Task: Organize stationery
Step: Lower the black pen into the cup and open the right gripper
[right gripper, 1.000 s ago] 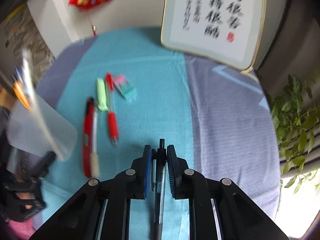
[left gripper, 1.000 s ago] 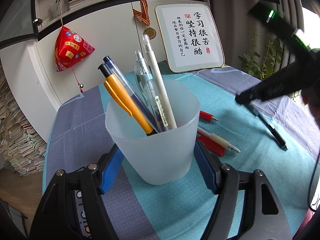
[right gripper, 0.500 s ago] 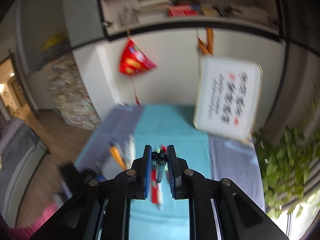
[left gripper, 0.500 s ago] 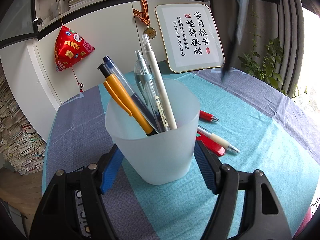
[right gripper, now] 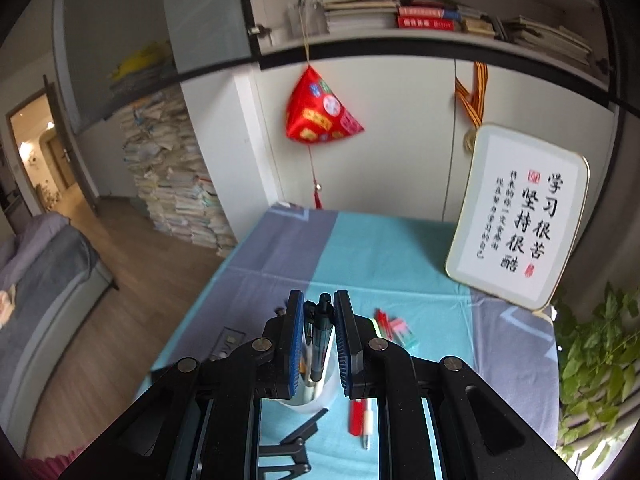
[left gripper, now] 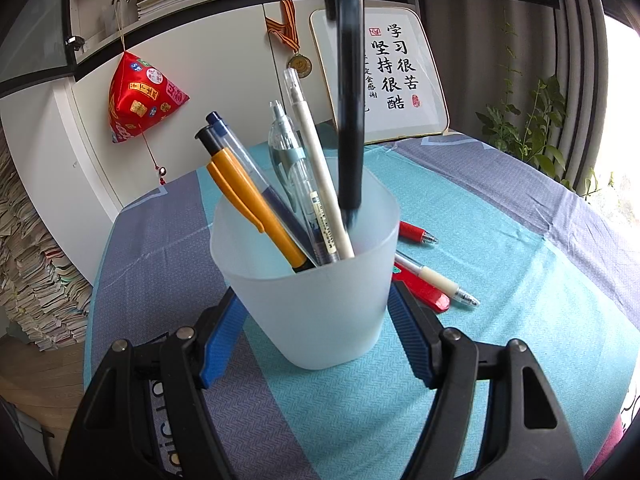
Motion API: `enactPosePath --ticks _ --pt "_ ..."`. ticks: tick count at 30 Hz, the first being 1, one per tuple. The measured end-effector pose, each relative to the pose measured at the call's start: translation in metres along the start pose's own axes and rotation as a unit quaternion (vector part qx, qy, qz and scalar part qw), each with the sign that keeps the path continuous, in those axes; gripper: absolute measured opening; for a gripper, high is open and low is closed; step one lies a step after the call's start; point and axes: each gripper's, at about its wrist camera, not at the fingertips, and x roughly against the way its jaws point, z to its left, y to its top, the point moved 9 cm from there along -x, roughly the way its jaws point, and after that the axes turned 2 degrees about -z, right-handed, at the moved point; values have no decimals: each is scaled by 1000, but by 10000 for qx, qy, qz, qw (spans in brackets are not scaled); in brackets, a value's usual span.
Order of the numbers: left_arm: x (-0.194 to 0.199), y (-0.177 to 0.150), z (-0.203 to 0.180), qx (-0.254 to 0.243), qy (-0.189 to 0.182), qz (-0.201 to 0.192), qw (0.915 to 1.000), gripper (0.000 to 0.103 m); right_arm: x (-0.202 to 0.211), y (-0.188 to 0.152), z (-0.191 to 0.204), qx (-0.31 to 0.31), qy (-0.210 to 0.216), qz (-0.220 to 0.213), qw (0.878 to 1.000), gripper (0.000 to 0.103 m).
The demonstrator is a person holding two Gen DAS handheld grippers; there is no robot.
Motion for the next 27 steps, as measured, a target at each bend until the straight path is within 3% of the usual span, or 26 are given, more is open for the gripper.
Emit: enactPosePath --ticks 27 --pt "0 0 -1 -13 -2 -4 10000 70 -32 -34 -7 -260 219 616 9975 16"
